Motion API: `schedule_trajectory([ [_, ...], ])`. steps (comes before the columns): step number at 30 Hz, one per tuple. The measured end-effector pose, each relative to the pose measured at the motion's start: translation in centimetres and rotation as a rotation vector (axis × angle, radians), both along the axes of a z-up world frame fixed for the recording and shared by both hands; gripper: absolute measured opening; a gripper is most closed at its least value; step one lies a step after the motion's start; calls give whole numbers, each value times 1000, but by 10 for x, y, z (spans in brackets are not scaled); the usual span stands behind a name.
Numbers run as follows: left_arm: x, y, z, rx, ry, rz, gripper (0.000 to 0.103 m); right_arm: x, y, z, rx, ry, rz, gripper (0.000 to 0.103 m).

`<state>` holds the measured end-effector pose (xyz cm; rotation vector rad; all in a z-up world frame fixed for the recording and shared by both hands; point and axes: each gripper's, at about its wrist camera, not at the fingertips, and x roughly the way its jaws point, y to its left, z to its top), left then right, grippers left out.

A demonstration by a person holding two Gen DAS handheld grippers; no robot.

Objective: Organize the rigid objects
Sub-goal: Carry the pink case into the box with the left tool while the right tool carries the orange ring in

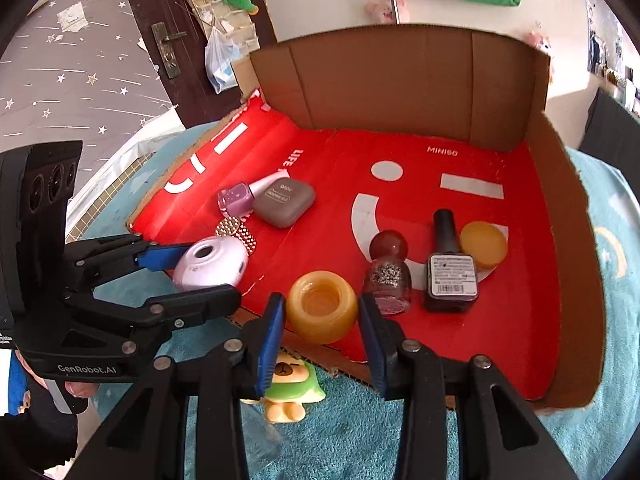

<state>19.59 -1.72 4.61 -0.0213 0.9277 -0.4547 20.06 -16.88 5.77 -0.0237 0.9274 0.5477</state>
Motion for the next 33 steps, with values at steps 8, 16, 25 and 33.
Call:
schedule_trajectory([
  [8,11,4,-8,13,7,34,54,10,-3,-9,-16,24,-25,40],
  [16,24,10,-15,36,-1,84,54,18,-6,-13,-53,-2,-63,40],
  [25,34,6,-21,98,-31,128,54,24,-6,-10,-123,-80,-124,40],
  [33,40,4,-23,109,-42,160,54,31,-7,-19,-141,-75,-156,40],
])
